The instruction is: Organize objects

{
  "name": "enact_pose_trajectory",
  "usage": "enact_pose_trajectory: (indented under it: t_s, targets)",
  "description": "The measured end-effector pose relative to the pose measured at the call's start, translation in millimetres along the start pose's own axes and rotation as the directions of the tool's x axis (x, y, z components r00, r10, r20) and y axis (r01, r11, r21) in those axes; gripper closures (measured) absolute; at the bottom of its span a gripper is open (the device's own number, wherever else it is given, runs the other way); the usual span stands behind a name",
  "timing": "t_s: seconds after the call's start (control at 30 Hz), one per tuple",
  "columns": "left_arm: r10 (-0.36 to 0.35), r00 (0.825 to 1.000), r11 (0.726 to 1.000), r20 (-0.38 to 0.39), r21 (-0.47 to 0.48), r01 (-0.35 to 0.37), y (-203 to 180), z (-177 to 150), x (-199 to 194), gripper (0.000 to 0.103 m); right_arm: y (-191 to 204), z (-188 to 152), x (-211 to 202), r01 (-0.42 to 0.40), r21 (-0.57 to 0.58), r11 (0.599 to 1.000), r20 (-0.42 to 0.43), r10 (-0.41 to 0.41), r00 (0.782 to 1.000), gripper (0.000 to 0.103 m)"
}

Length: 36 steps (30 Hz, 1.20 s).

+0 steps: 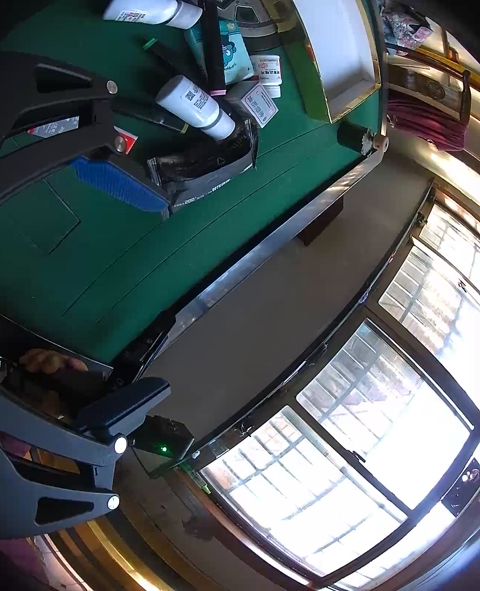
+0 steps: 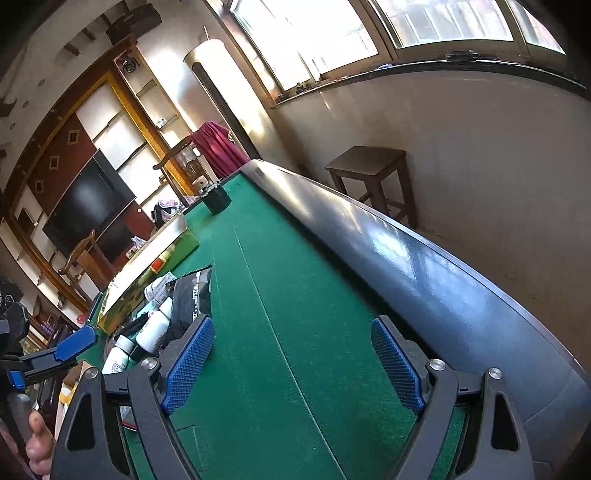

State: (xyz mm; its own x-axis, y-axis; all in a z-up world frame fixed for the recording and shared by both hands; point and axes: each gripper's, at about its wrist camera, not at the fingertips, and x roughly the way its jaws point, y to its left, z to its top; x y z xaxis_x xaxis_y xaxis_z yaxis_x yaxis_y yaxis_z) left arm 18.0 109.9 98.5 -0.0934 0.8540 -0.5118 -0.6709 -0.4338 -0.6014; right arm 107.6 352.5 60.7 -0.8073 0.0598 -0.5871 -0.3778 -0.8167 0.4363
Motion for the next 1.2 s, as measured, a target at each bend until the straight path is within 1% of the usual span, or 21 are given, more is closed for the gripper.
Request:
enact_pose_trajectory:
  t_s: [0.27, 0.47, 0.63, 0.77, 0.93, 1.0, 1.03, 1.1, 1.2]
  targets:
    - [0.020, 1.000, 1.000, 0.006, -0.014, -0.020, 4.5, -1.1, -3.5, 0.012, 0.0, -0.2, -0.5, 0.013, -0.009, 1.000, -0.002, -0.013, 1.000, 0.012]
    - [0.052, 0.998, 0.998, 0.024, -0.024, -0.052, 8.4, -5.4, -15.3, 0.012, 1.5, -0.5, -1.2, 0.023, -0.019, 1.000, -0.004, -0.023, 1.000, 0.012]
    - [0.093, 0.995, 0.994, 0.045, -0.057, -0.091, 16.6, -15.5, -36.1, 0.012, 2.4, 0.2, -1.0, 0.038, -0.025, 0.999, -0.006, -0.038, 0.999, 0.012]
    - [0.141, 0.986, 0.988, 0.093, -0.070, -0.135, 20.5, -27.5, -66.7, 0.012, 2.6, 0.3, 0.9, 0.054, -0.029, 0.998, -0.020, -0.054, 0.998, 0.011]
    - [0.215, 0.963, 0.976, 0.163, -0.081, -0.204, 23.4, -45.5, -112.3, 0.012, 2.5, -0.1, 3.4, 0.076, -0.029, 0.997, -0.035, -0.077, 0.996, 0.011]
    - [0.252, 0.949, 0.967, 0.190, -0.095, -0.237, 25.7, -55.3, -132.5, 0.012, 2.5, -0.3, 5.2, 0.077, -0.033, 0.996, -0.050, -0.079, 0.996, 0.010]
    - [0.267, 0.939, 0.963, 0.217, -0.101, -0.250, 26.7, -62.0, -145.0, 0.012, 2.6, -0.5, 5.7, 0.076, -0.035, 0.997, -0.055, -0.078, 0.995, 0.010]
    - [0.320, 0.912, 0.947, 0.257, -0.124, -0.298, 29.9, -75.5, -167.0, 0.012, 3.2, -0.8, 6.1, 0.074, -0.040, 0.996, -0.061, -0.077, 0.995, 0.009]
    - [0.410, 0.872, 0.911, 0.269, -0.172, -0.375, 36.3, -95.8, -197.3, 0.012, 4.1, -0.9, 10.9, 0.054, -0.050, 0.997, -0.097, -0.059, 0.994, 0.009]
